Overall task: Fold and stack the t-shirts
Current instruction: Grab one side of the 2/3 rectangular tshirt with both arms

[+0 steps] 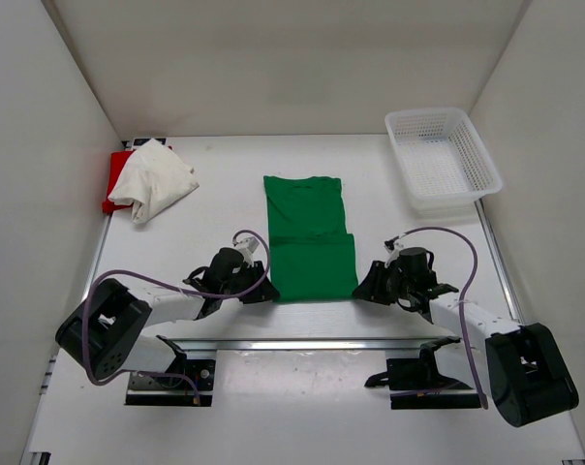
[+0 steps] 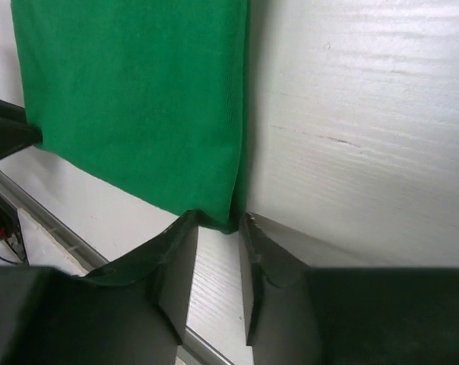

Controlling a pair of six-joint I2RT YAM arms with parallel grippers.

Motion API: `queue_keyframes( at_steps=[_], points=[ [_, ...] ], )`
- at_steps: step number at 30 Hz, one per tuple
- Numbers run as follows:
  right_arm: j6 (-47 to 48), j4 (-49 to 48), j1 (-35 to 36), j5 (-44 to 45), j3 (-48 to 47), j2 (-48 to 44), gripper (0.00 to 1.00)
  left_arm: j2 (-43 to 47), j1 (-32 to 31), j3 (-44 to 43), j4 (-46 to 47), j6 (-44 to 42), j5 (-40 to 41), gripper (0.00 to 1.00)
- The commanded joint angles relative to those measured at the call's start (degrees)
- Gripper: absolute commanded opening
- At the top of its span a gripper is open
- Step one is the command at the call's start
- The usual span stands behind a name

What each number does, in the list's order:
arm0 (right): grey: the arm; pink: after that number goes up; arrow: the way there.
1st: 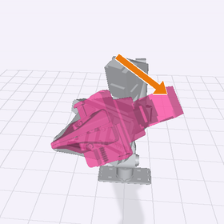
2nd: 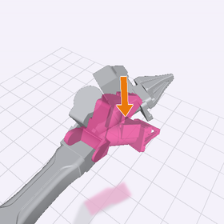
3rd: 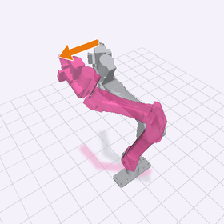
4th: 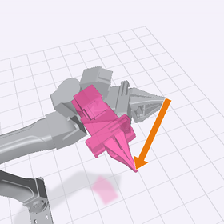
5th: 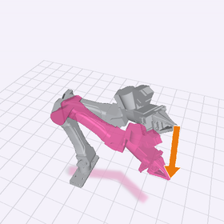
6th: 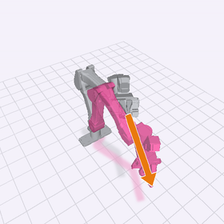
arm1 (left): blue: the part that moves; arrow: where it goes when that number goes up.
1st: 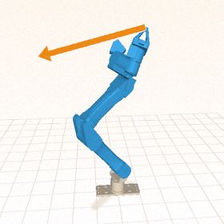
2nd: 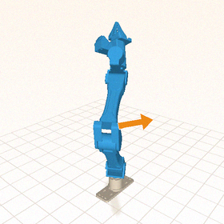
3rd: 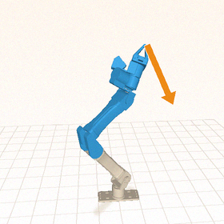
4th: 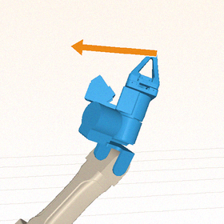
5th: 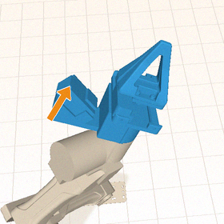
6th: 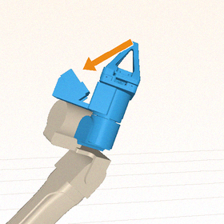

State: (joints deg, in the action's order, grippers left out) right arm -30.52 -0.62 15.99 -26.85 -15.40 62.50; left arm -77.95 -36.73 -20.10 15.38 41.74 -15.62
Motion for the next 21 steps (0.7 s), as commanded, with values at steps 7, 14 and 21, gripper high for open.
queue_keyframes(
  at_steps=[7, 14, 21],
  points=[
    [-2.6, -2.6, 3.8, 0.6, 3.4, -2.3, 0.00, 2.0, -0.4, 1.4, -5.7, -0.8, -0.3, 0.00],
    [-7.6, 12.7, 15.4, 7.0, 3.8, -15.3, 0.00, 19.5, 0.3, 6.0, -20.2, -0.2, -2.3, 0.00],
    [-5.5, 21.0, 18.7, 10.9, -8.2, -18.0, 0.00, 33.2, 3.1, -2.5, -31.3, 2.2, -5.1, 0.00]
  ],
)
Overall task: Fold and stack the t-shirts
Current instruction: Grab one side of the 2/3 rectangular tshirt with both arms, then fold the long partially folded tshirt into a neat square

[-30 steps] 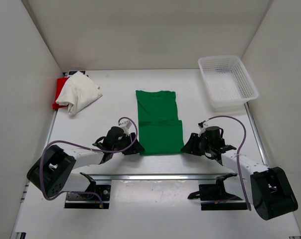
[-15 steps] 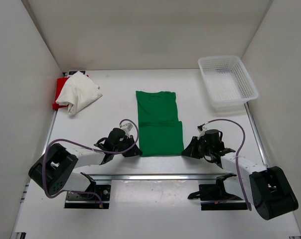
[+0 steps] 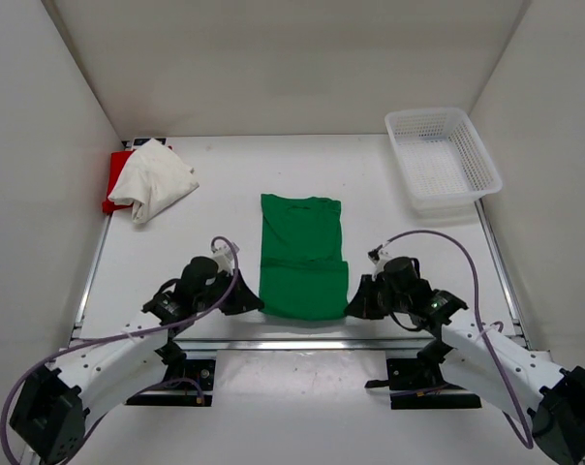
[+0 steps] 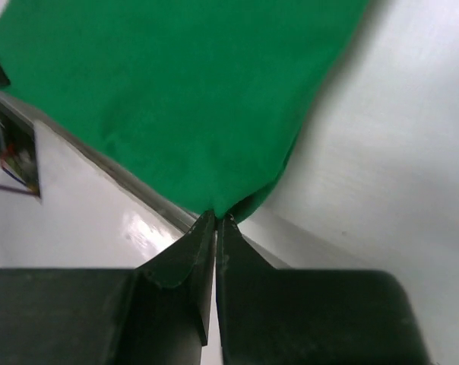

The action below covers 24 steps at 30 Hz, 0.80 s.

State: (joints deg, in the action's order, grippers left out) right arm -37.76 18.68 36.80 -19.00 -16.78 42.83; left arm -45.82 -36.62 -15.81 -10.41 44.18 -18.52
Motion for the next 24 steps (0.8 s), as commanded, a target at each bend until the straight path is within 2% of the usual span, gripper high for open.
queue_keyframes(
  at_steps=[1, 6, 8, 10, 15, 19, 24],
  points=[
    [2.4, 0.6, -3.8, 1.2, -9.6, 2.8, 0.00, -1.0, 4.0, -8.6, -5.8, -2.3, -2.7, 0.00],
    [9.7, -7.5, -16.7, -7.2, -23.1, 17.9, 0.00, -15.7, 13.0, -22.6, -2.3, -8.2, -2.0, 0.00],
    [10.9, -9.2, -18.9, -7.4, -27.7, 24.4, 0.00, -22.2, 14.5, -28.2, -1.0, -9.7, -0.7, 0.00],
    [9.8, -13.0, -23.0, -11.7, -32.0, 30.4, 0.00, -28.2, 15.8, -33.4, 0.2, -9.2, 0.0, 0.00],
    [9.2, -16.1, -25.8, -13.3, -45.2, 46.9, 0.00, -43.4, 18.3, -47.4, 1.6, -9.3, 3.5, 0.00],
    [10.4, -13.9, -27.9, -15.7, -57.5, 60.7, 0.00, -55.1, 20.0, -56.0, 2.6, -8.6, 5.4, 0.00],
    [9.9, -13.5, -30.1, -18.1, -67.1, 72.6, 0.00, -66.5, 23.1, -64.0, 6.2, -4.3, 3.1, 0.00]
  ],
)
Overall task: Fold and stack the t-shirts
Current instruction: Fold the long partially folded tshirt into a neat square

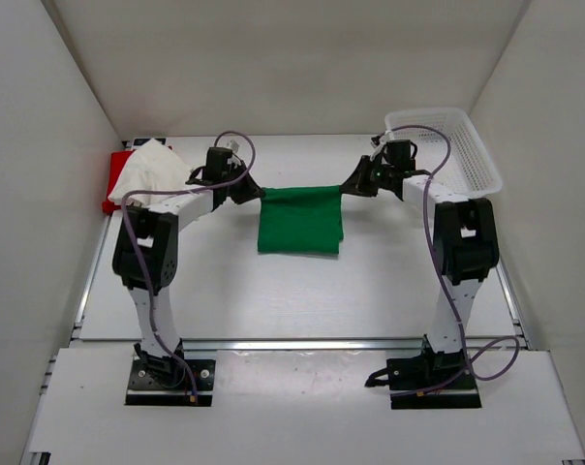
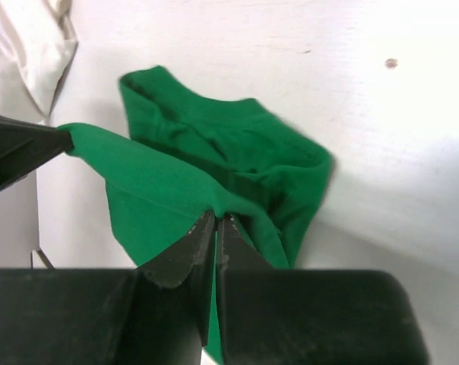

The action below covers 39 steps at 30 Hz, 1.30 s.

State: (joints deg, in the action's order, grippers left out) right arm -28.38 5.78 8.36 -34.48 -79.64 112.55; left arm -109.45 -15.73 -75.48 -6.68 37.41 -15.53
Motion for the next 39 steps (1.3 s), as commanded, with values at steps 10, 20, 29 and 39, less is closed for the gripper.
queue_keyframes(
  at_steps=[10, 20, 29, 39],
  points=[
    [3.1, 0.9, 0.2, 2.5, -7.0, 1.9, 0.41, 0.0, 5.3, -4.0, 11.4, 6.4, -1.8, 0.57],
    [-0.1, -11.9, 8.7, 4.1, 14.1, -8.3, 0.00, 4.2, -4.4, 12.7, 21.9, 8.0, -2.9, 0.42],
    [-0.6, -17.7, 9.0, 2.1, 28.6, -7.6, 0.00, 10.2, -5.9, 35.6, 32.1, 10.6, -4.9, 0.38],
    [-2.9, -19.0, 7.0, -3.1, 27.2, -14.9, 0.07, 19.3, -6.3, 37.4, 30.7, 11.0, -5.1, 0.44]
  ],
)
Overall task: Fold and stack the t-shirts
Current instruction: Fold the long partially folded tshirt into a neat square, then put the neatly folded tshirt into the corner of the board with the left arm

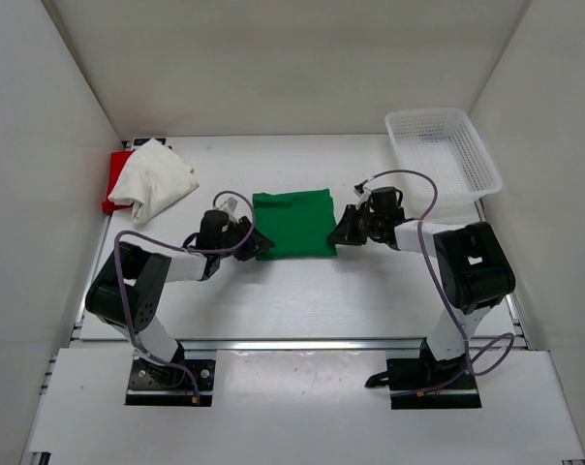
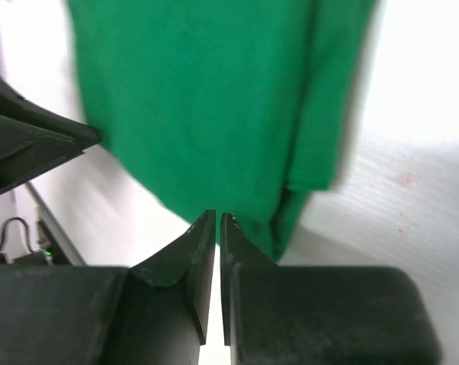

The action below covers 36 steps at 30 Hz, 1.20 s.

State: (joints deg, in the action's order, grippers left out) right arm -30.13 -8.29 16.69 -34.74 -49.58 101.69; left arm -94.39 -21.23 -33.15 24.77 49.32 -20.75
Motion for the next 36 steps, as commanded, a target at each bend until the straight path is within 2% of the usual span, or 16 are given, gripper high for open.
queue_keyframes(
  at_steps=[1, 4, 6, 9, 12, 15, 19, 24, 27, 28, 30, 31, 33, 36],
  points=[
    [-1.2, -4.7, -1.2, -2.5, -4.2, -3.2, 0.07, 4.2, -0.7, -6.2, -1.6, -0.9, 0.7, 0.45],
    [-0.8, -2.8, -1.7, -3.0, -11.8, 1.6, 0.07, 0.7, -0.5, -13.5, -2.7, -0.4, 0.4, 0.45],
    [-2.5, -3.4, -2.8, -5.9, -18.1, 7.8, 0.05, -5.8, 1.4, -19.0, -1.7, 1.8, -2.0, 0.43],
    [-5.4, -6.1, -4.0, -7.3, -22.8, 14.2, 0.02, -13.6, 4.2, -24.4, 1.2, 5.6, -4.1, 0.42],
    [-9.1, -7.7, -5.2, -10.0, -26.9, 19.8, 0.01, -20.5, 6.5, -29.9, -1.6, 5.8, -5.0, 0.42],
    [-7.8, -4.8, -5.1, -9.6, -30.6, 24.3, 0.00, -24.3, 9.3, -31.6, -0.3, 7.1, -6.8, 0.41],
    [-7.0, -3.0, -5.0, -6.3, -30.7, 25.5, 0.00, -25.2, 11.6, -30.8, 0.8, 6.7, -5.7, 0.44],
    [-4.9, -2.5, -4.3, -4.4, -29.6, 25.0, 0.00, -22.8, 12.1, -27.7, 7.6, 8.7, -7.1, 0.56],
    [-3.8, -1.8, -3.2, -2.7, -28.9, 21.7, 0.01, -18.2, 11.6, -26.9, 7.5, 7.2, -6.8, 0.71],
    [-3.0, -2.0, -2.9, -2.4, -28.8, 20.9, 0.01, -15.9, 11.4, -26.4, 5.7, 5.5, -5.2, 0.80],
    [-1.8, -1.0, -1.7, -1.8, -29.2, 17.8, 0.11, -10.6, 11.0, -25.0, 1.1, 1.8, -1.7, 0.99],
    [-1.7, -1.0, -1.1, -1.5, -29.0, 16.9, 0.15, -9.3, 10.9, -25.0, -1.4, -0.4, 2.3, 0.99],
    [0.2, -0.3, 0.3, 0.3, -29.1, 13.5, 0.31, -4.0, 10.9, -21.1, -4.5, -2.8, 7.6, 0.99],
    [2.6, 2.7, 2.6, 2.5, -30.1, 10.3, 0.41, 0.0, 11.3, -15.7, -2.7, -4.8, 6.9, 0.99]
  ],
)
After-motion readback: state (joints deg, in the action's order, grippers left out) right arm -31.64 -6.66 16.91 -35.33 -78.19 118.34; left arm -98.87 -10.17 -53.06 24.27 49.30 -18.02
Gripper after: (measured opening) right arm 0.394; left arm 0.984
